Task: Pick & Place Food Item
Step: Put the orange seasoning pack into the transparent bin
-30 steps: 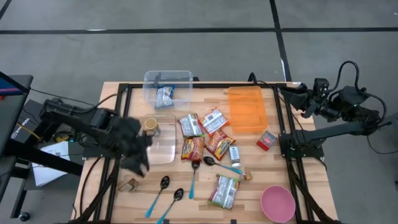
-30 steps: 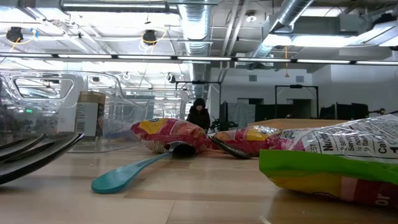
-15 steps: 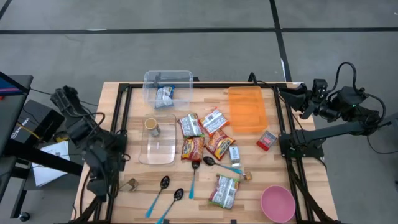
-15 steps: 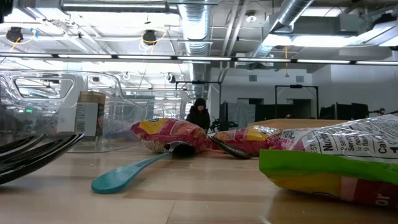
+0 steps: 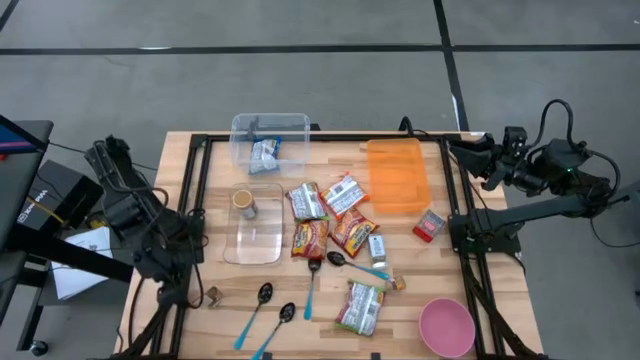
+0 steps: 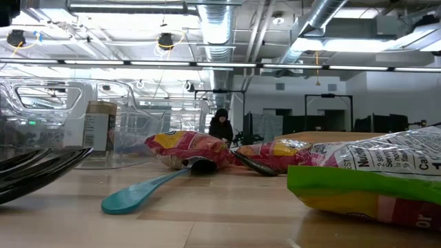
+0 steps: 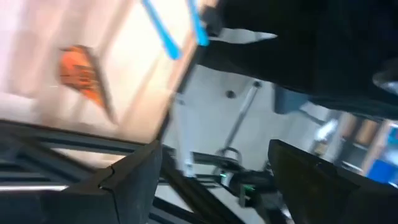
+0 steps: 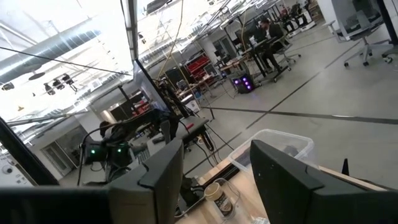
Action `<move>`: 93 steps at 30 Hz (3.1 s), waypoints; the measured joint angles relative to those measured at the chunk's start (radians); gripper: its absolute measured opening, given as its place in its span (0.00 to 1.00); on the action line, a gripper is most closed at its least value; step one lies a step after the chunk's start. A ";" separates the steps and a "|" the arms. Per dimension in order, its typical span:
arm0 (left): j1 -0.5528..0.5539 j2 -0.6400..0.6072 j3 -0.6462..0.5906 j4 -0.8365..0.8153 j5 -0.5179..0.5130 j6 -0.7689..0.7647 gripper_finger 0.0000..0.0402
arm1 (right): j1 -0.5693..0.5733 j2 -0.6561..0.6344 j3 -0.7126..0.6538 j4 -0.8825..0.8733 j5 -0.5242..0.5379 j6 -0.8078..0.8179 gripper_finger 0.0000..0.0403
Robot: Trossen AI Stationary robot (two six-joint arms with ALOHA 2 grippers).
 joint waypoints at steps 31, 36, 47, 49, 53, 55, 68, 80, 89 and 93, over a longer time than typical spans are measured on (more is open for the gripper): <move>0.000 0.360 -0.005 -0.133 -0.060 0.133 0.74 | 0.000 0.000 0.000 -0.036 0.001 -0.026 0.45; 0.000 0.409 -0.005 -0.154 -0.026 0.131 0.74 | 0.000 0.000 0.000 -0.036 0.002 -0.026 0.45; 0.001 0.445 -0.005 -0.166 -0.025 0.122 0.72 | 0.000 0.000 0.000 -0.032 0.002 -0.021 0.45; 0.001 0.445 -0.005 -0.166 -0.025 0.108 0.69 | 0.000 0.000 0.000 -0.032 0.002 -0.021 0.45; 0.001 0.445 -0.005 -0.167 -0.025 0.102 0.60 | 0.000 0.000 0.000 -0.032 0.001 -0.018 0.45; 0.001 0.445 -0.005 -0.175 -0.025 0.102 0.55 | 0.000 0.000 0.000 -0.033 0.001 -0.019 0.45; 0.001 0.445 -0.005 -0.223 -0.030 0.102 0.12 | 0.000 0.000 0.000 -0.034 0.001 -0.019 0.45; 0.001 0.445 -0.005 -0.221 -0.033 0.095 0.00 | 0.000 0.000 0.000 -0.037 0.000 -0.019 0.45; 0.018 0.373 -0.005 -0.177 -0.135 0.103 0.00 | 0.000 0.000 0.000 -0.037 0.001 -0.019 0.45; 0.020 0.309 -0.005 -0.164 -0.144 0.148 0.00 | 0.000 0.000 0.000 -0.037 0.001 -0.019 0.45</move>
